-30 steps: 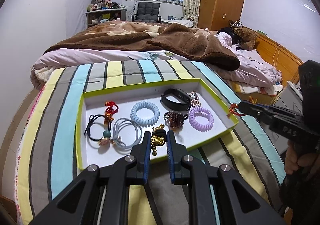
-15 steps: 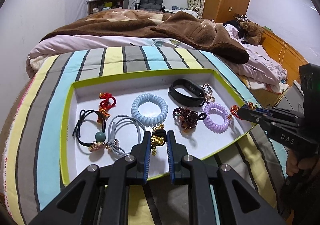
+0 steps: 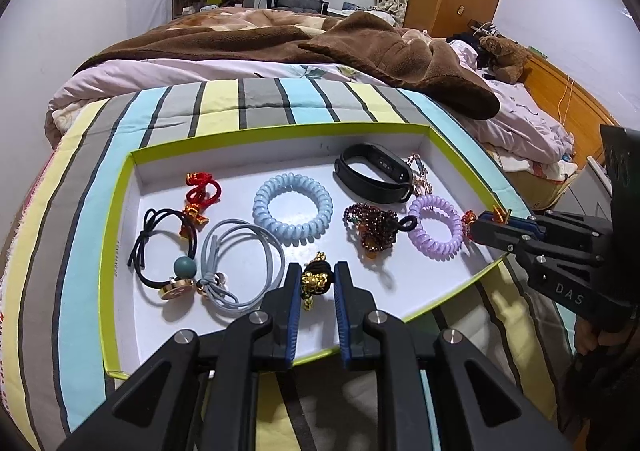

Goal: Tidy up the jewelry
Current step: 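Lower the gold charm and red charm into the green box and open both grippers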

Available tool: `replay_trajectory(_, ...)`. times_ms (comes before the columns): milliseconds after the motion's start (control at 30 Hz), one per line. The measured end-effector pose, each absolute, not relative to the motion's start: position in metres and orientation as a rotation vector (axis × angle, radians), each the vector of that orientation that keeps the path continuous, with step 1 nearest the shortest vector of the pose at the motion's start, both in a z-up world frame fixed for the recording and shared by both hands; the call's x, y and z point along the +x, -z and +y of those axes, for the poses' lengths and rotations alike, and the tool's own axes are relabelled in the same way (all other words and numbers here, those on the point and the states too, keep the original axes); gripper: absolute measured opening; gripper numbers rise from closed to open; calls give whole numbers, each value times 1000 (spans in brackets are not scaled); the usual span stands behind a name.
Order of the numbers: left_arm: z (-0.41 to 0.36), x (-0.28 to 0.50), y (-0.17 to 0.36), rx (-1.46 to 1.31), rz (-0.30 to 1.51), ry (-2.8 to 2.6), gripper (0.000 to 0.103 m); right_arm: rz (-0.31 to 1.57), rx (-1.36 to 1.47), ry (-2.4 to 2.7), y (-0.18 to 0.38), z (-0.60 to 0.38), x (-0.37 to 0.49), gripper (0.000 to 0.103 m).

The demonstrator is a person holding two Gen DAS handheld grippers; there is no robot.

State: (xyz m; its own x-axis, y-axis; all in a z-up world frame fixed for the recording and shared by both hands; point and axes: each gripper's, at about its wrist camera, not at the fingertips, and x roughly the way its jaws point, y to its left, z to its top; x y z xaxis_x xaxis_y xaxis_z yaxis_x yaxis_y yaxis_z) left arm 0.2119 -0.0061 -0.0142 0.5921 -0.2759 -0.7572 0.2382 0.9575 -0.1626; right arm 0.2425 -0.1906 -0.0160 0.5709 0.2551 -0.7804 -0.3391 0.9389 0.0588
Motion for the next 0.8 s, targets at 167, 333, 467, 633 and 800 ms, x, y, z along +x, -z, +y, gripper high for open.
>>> replay_trajectory(167,-8,212,15,-43,891,293,21,898,-102,-346,15,-190,243,12)
replay_trajectory(333,-6,212,16,-52,893,285,28,895,-88,-344,15,-190,242,13)
replay_trajectory(467,-5,210,14,-59,888,282,31,893,-76,-353,14,-190,241,18)
replay_trajectory(633,-6,209,13,-64,895,288,34,889,-65,-356,13,-190,238,24)
replay_trajectory(800,-5,206,8,-67,880,276,36,863,-55,-354,8,-189,233,43)
